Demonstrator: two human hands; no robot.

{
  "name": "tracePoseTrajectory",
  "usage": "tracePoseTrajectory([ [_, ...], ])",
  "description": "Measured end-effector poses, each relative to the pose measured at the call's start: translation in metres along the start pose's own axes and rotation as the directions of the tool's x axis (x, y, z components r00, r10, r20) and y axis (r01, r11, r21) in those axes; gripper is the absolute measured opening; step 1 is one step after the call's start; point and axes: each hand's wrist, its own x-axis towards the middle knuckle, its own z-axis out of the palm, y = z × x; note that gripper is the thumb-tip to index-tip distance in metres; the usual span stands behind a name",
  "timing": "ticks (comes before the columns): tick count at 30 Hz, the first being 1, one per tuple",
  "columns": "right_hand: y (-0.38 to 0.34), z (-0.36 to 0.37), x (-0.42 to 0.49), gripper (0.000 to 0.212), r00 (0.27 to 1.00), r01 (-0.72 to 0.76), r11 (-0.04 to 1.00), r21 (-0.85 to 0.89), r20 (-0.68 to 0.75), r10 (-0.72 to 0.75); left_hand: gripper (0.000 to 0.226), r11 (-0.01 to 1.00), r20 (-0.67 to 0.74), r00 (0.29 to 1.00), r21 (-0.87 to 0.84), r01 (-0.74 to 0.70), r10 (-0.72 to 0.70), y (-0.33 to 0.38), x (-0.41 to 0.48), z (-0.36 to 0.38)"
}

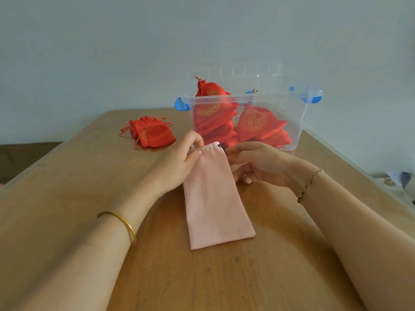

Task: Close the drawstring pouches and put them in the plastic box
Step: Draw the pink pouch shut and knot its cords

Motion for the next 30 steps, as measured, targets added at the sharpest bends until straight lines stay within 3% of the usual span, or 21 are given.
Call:
tracePoseTrajectory([
  [6, 0.0, 0.002, -0.002, 0.02, 0.996, 0.045, 0.996, -0.081, 0.085, -0.039, 0.009, 0.999, -0.047, 0.998, -0.011, -0.033, 0.033, -0.001, 0.002, 0.0],
  [15, -0.003, -0.002, -0.002, 0.014, 0.987, 0.045, 0.987, 0.152, -0.162, -0.02, 0.023, 0.987, -0.002, 0.991, -0.091, 0.134, -0.134, -0.004, 0.003, 0.0],
  [18, -0.002, -0.001, -0.001, 0.014, 0.979, 0.058, 0.988, 0.141, -0.201, -0.029, 0.028, 0.974, 0.015, 0.979, -0.095, 0.204, -0.203, -0.007, 0.005, 0.0],
  [22, -0.002, -0.002, -0.001, 0.018, 0.966, 0.063, 0.993, 0.103, -0.257, -0.035, 0.028, 0.984, 0.023, 0.984, -0.008, 0.178, -0.178, -0.014, 0.006, -0.004],
  [30, 0.0, -0.007, 0.001, 0.022, 0.901, 0.087, 0.995, -0.048, -0.422, -0.099, 0.01, 0.976, -0.09, 0.98, 0.115, 0.185, -0.175, -0.021, 0.004, -0.01],
])
